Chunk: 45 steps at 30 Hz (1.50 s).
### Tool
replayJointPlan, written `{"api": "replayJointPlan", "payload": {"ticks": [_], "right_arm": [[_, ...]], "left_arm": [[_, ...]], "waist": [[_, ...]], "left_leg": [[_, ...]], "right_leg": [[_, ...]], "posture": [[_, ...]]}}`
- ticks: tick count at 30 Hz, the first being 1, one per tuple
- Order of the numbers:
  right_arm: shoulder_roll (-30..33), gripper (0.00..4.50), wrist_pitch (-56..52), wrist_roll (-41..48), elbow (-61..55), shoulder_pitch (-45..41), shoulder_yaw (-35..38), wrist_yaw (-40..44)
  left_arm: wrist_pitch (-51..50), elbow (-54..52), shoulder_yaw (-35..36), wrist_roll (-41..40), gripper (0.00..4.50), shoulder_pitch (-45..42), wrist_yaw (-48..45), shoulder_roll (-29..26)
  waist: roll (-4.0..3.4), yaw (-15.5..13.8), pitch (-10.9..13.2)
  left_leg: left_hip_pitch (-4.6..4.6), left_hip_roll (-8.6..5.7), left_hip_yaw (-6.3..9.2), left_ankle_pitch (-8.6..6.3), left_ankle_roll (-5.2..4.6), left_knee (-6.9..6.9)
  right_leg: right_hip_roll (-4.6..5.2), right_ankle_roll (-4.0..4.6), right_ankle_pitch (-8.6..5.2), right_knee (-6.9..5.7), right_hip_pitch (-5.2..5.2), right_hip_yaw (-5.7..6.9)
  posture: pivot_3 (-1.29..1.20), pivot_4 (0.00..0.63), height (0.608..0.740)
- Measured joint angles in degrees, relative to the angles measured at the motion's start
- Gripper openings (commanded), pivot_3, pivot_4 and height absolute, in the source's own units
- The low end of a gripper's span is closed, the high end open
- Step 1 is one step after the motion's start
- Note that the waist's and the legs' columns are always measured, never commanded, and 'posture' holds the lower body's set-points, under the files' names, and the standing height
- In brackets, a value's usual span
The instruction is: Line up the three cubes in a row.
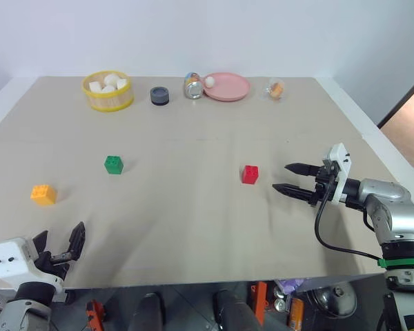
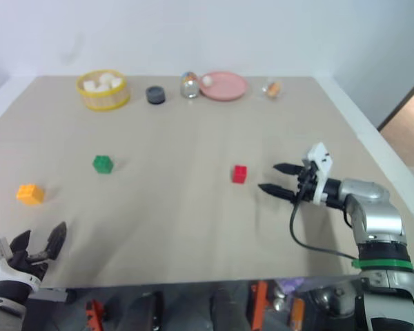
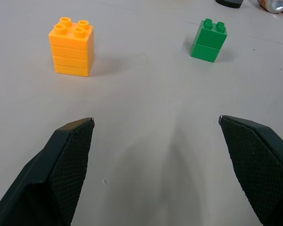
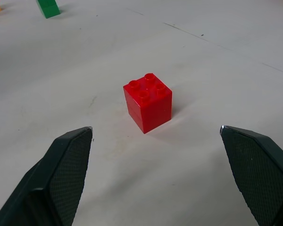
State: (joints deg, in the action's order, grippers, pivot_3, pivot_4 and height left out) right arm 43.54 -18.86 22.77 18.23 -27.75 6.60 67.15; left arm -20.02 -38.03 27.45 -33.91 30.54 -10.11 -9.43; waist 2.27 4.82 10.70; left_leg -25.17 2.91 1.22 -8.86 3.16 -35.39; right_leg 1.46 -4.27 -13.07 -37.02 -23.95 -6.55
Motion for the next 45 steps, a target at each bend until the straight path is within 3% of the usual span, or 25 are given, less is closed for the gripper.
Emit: {"api": "replayJointPlan", "payload": {"ticks": [3, 14, 19, 25, 34, 41, 45], "right_arm": [[0.1, 4.50, -0.1, 0.0, -0.8, 0.7, 0.2, -0.2], [-0.7, 4.50, 2.2, -3.3, -5.7, 4.3, -1.0, -4.2], [-6.3, 4.50, 3.3, -4.9, -7.6, 7.2, -1.8, -10.2], [-7.5, 4.50, 4.2, -4.5, -7.3, 8.9, -1.7, -11.0], [-6.3, 4.50, 9.2, -5.1, 3.7, 1.0, -2.1, -4.6], [-6.7, 4.50, 17.0, -9.8, 20.8, -9.0, -7.5, 4.0], [-8.5, 4.50, 22.1, -12.5, 30.0, -15.3, -8.8, 4.5]], "left_arm": [[0.0, 0.4, -0.1, -0.1, 4.37, -1.0, -0.5, -0.8], [-1.8, 1.6, -3.0, -5.1, 4.37, -11.5, -11.2, -12.9], [-3.4, 8.7, -10.4, -3.6, 4.37, -28.1, -21.4, -24.0], [-2.2, 12.4, -17.5, -2.2, 4.37, -34.3, -32.9, -27.4], [-2.0, 13.8, -16.7, -3.4, 4.37, -34.4, -36.2, -27.6], [-4.6, 11.7, -13.5, -7.9, 4.37, -32.2, -38.9, -30.7], [-6.6, 11.0, -12.9, -10.2, 4.37, -33.6, -39.7, -32.4]], "waist": [[0.00, -0.1, 0.0], [-0.03, -0.3, 0.0], [-0.05, -0.6, 0.0], [-0.13, -0.3, -0.1], [-0.14, -0.2, 0.0], [-0.16, -0.2, 0.0], [-0.17, -0.1, 0.0]], "left_leg": [[0.00, 0.00, 0.02, 0.00, 0.00, 0.00], [0.04, 0.02, -0.02, 0.01, -0.01, 0.00], [0.00, 0.04, 0.11, 0.03, -0.03, 0.00], [0.02, 0.09, -0.04, -0.04, -0.03, 0.11], [0.08, 0.11, 0.00, 0.00, -0.08, 0.04], [0.09, 0.11, -0.02, 0.00, -0.08, 0.04], [0.08, 0.11, 0.00, 0.01, -0.08, 0.05]], "right_leg": [[-0.01, 0.00, 0.00, 0.00, 0.00, 0.01], [-0.03, 0.00, 0.01, -0.04, 0.06, -0.03], [-0.11, -0.01, 0.04, -0.07, 0.10, 0.06], [-0.13, -0.10, -0.03, -0.07, 0.05, -0.03], [-0.17, -0.08, 0.01, -0.16, 0.11, -0.02], [-0.16, -0.08, 0.01, -0.17, 0.10, -0.01], [-0.17, -0.08, 0.02, -0.17, 0.11, -0.01]], "posture": [[0.00, 0.150, 0.740], [0.00, 0.150, 0.740], [0.00, 0.150, 0.740], [0.00, 0.150, 0.740], [0.00, 0.150, 0.740], [0.00, 0.150, 0.740], [0.00, 0.150, 0.740]]}}
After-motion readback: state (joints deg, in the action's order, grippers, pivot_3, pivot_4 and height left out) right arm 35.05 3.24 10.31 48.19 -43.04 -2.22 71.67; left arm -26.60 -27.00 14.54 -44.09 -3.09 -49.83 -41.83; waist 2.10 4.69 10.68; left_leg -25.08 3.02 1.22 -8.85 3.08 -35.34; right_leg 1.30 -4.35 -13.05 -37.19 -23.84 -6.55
